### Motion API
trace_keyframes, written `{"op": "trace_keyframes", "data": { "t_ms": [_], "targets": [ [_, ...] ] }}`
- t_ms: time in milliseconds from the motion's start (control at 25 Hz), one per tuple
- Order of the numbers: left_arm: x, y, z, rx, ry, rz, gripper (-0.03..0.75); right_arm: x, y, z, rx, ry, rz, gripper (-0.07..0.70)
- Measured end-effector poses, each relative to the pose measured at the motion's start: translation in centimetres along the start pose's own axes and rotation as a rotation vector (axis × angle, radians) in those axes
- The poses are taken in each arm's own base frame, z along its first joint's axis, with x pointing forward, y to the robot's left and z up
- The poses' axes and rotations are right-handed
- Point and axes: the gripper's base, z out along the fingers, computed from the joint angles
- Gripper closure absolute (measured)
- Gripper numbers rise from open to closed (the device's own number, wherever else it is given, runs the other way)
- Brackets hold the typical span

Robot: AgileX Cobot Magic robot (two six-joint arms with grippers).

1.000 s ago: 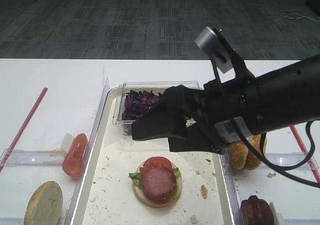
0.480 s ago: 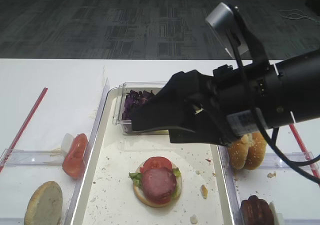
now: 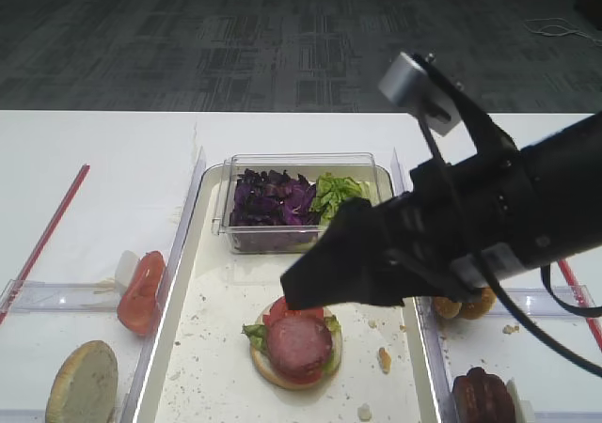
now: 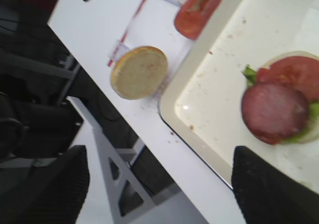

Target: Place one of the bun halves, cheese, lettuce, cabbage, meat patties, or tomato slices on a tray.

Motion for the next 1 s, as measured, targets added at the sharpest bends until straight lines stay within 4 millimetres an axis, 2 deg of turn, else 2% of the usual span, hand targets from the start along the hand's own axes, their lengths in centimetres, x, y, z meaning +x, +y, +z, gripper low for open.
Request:
{"op": "trace_keyframes", "data": {
  "t_ms": [440, 840, 1000],
  "targets": [
    [0.0, 0.0, 0.0, 0.000, 0.000, 0.000, 0.278, 1.5, -3.1, -0.7, 0.343, 0.173, -0.035, 0.020],
    [0.0, 0.0, 0.0, 0.000, 0.000, 0.000, 0.278, 1.4, -4.8, -1.5, 0.556, 0.177, -0.052, 0.022],
    [0.0, 0.0, 0.0, 0.000, 0.000, 0.000, 0.278, 1.1, -5.0, -1.5, 0.572, 0.144, -0.073, 0.061]
  ]
}}
